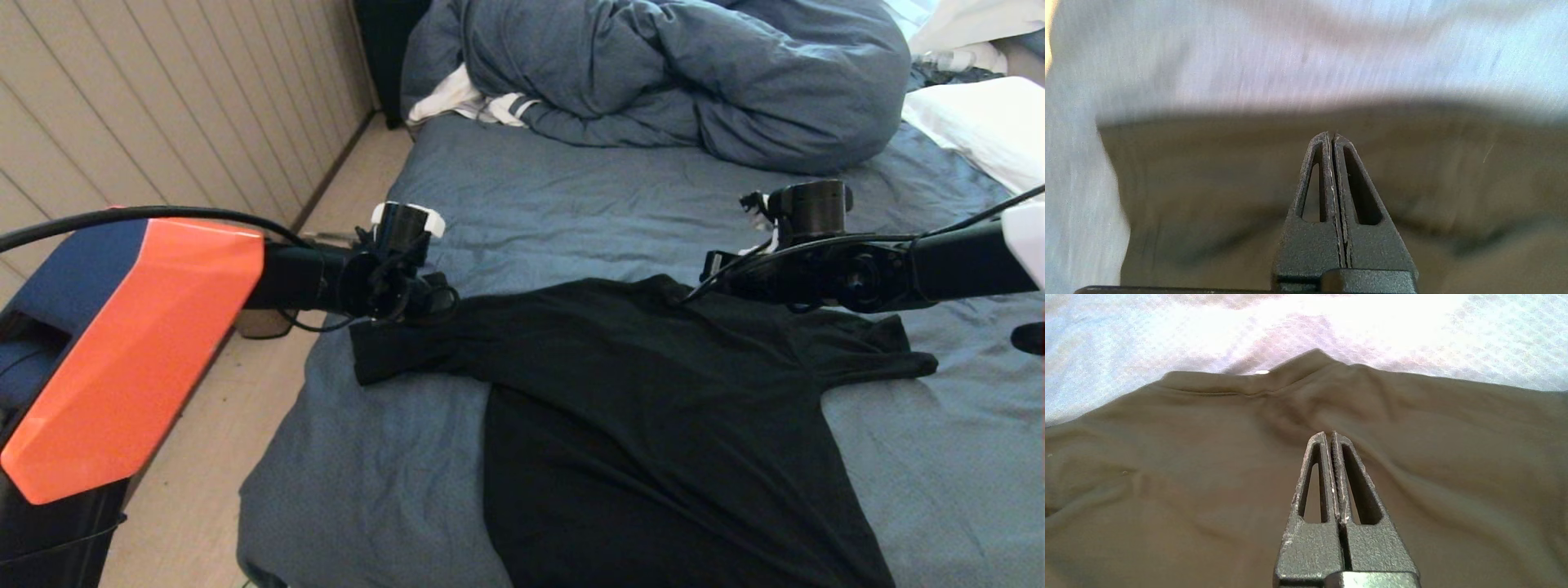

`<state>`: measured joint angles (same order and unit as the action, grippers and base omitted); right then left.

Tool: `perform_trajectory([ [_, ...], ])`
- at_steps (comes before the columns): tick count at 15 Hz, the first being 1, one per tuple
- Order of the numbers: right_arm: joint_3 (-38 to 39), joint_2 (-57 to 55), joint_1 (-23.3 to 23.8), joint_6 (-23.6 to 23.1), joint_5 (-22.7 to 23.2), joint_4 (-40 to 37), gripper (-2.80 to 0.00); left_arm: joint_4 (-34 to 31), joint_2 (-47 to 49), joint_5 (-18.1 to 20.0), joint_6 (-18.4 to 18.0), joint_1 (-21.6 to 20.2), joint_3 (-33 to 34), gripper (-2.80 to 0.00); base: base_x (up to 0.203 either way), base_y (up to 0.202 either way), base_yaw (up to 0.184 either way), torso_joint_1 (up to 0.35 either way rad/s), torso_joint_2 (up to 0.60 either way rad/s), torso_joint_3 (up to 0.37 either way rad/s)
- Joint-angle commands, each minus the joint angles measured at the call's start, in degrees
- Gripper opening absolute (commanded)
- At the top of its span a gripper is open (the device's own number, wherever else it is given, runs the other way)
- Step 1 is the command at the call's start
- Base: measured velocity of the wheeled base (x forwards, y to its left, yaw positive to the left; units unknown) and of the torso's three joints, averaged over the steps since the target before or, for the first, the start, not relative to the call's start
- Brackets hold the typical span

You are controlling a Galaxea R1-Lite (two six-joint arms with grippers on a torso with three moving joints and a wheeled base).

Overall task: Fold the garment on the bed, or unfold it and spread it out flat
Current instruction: Unford the black T-shirt

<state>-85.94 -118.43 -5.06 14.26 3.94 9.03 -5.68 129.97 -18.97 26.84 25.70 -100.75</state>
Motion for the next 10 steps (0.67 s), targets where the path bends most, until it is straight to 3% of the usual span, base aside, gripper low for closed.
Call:
perform_trajectory([
  [1, 0.07, -0.04, -0.04, 0.07, 0.02, 0.11, -2.80, 0.10, -2.87, 0.93, 0.26, 0.39, 5.23, -2.80, 0.000, 0.000, 0.000, 0.000, 0.00, 0.000],
  [5, -0.24, -0.37, 0.05, 0.07, 0.11, 0.06, -2.80, 6.35, -1.31, 2.79, 0.15, 1.79, 13.53, -2.80, 0.000, 0.000, 0.000, 0.000, 0.00, 0.000],
  [10, -0.10, -0.66, -0.15, 0.07, 0.02, 0.11, -2.80, 8.87, 4.63, 1.96, -0.13, 0.52, 9.27, -2.80, 0.000, 0.000, 0.000, 0.000, 0.00, 0.000],
])
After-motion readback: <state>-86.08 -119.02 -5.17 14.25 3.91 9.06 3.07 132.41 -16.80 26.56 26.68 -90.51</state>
